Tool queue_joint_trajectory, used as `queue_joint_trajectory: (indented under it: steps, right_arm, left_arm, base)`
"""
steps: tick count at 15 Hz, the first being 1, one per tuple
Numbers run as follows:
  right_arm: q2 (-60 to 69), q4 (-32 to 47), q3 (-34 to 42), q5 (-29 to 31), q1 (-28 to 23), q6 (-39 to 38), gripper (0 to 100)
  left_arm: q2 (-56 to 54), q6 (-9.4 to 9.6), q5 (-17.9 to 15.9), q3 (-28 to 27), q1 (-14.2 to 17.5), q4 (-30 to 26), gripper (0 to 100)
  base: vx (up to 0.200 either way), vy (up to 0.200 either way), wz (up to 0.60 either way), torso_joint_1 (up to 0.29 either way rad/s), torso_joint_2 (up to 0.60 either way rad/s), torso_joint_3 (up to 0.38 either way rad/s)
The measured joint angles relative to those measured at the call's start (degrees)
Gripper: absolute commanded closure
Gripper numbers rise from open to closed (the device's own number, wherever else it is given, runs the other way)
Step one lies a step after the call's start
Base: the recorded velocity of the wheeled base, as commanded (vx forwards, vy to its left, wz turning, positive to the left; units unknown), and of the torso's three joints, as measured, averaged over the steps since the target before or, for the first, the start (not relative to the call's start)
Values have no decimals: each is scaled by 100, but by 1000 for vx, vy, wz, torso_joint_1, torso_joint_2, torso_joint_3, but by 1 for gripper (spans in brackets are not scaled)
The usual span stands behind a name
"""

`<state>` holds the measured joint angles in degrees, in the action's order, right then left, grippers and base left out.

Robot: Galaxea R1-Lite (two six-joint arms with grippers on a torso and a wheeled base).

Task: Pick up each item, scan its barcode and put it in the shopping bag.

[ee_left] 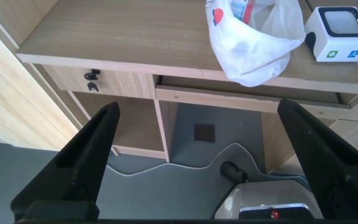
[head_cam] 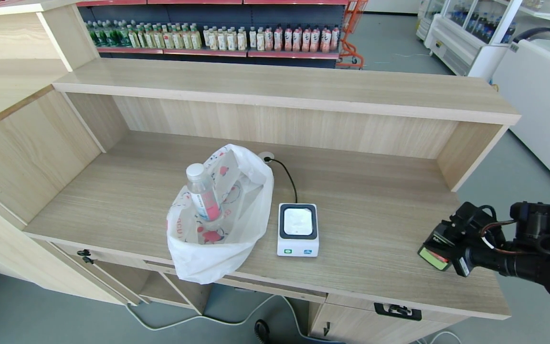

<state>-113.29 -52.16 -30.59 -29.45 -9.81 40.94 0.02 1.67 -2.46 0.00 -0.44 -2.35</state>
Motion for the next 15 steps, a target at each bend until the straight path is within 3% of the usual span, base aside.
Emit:
queue_joint_trajectory:
  steps: [10, 15]
  right_arm:
    - [750, -173, 545, -27, -208, 614, 100]
    - [2610, 246, 722, -323, -429, 1901, 100]
  left_arm:
    - [0, -1, 0, 0, 0, -2, 0]
    - [0, -1, 0, 0, 0, 0, 0]
  base:
    - [0, 0, 0, 0, 0, 0]
    - [0, 0, 0, 0, 0, 0]
